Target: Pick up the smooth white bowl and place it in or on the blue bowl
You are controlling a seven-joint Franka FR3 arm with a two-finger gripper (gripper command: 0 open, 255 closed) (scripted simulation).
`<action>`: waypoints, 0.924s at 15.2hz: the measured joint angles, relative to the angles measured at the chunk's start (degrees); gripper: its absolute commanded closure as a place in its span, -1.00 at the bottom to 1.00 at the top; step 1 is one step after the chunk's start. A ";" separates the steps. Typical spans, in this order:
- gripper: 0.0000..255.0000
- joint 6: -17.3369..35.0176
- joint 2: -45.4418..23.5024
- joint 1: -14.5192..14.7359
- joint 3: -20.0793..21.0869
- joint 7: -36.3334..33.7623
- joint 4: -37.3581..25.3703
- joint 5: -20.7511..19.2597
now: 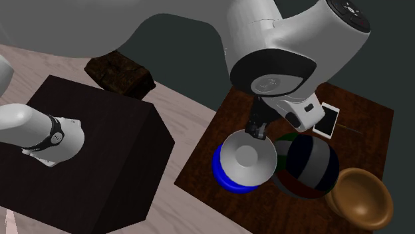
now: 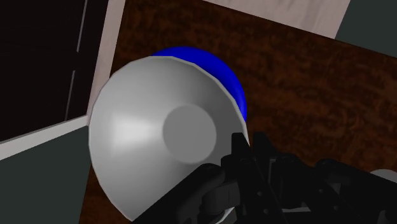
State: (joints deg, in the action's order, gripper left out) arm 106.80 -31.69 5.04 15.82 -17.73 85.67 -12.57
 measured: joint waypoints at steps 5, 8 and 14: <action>1.00 2.85 -1.61 0.07 -0.28 -0.41 1.31 -0.52; 1.00 4.74 -2.38 0.16 -0.42 -0.82 2.48 -0.82; 1.00 7.86 -4.75 0.36 -0.85 -1.32 3.31 -1.52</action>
State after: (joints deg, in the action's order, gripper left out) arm 114.65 -36.44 5.40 14.97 -19.05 88.98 -14.09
